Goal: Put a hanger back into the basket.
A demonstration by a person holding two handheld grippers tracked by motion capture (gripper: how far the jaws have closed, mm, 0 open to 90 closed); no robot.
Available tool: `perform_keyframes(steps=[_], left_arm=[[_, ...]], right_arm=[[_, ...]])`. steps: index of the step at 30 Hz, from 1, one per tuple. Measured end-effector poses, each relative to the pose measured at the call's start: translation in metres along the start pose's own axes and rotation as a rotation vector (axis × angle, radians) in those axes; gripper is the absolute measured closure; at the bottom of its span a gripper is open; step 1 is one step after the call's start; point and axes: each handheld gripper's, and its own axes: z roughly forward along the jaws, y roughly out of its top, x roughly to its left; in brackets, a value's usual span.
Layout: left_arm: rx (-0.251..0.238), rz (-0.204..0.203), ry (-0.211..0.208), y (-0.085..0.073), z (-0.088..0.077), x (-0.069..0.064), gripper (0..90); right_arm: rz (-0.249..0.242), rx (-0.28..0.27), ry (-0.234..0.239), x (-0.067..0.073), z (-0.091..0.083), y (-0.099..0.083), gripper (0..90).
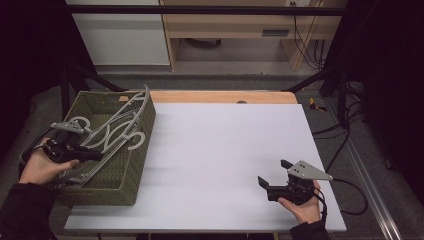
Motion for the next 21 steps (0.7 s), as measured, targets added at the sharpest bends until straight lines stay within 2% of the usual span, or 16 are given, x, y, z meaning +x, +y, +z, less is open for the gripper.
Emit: perform_keyframes(steps=[5, 15, 16, 19, 21], left_arm=[[0.012, -0.004, -0.014, -0.005, -0.002, 0.004, 82.1], [0.046, -0.002, -0.012, -0.013, -0.005, 0.008, 82.0], [0.046, -0.014, -0.012, -0.014, -0.004, 0.007, 81.9], [0.055, -0.012, -0.014, -0.017, 0.0, 0.008, 81.8], [0.054, -0.009, -0.031, -0.017, 0.003, 0.009, 81.9]], right_arm=[[-0.005, 0.003, 0.004, 0.0, 0.001, 0.0, 4.7], [-0.004, 0.004, 0.004, 0.0, 0.001, 0.0, 4.7], [-0.004, 0.005, 0.003, 0.001, 0.001, -0.001, 4.6], [-0.001, 0.005, 0.004, 0.001, 0.002, 0.0, 4.6], [0.001, 0.004, 0.007, 0.002, 0.002, 0.0, 4.6]])
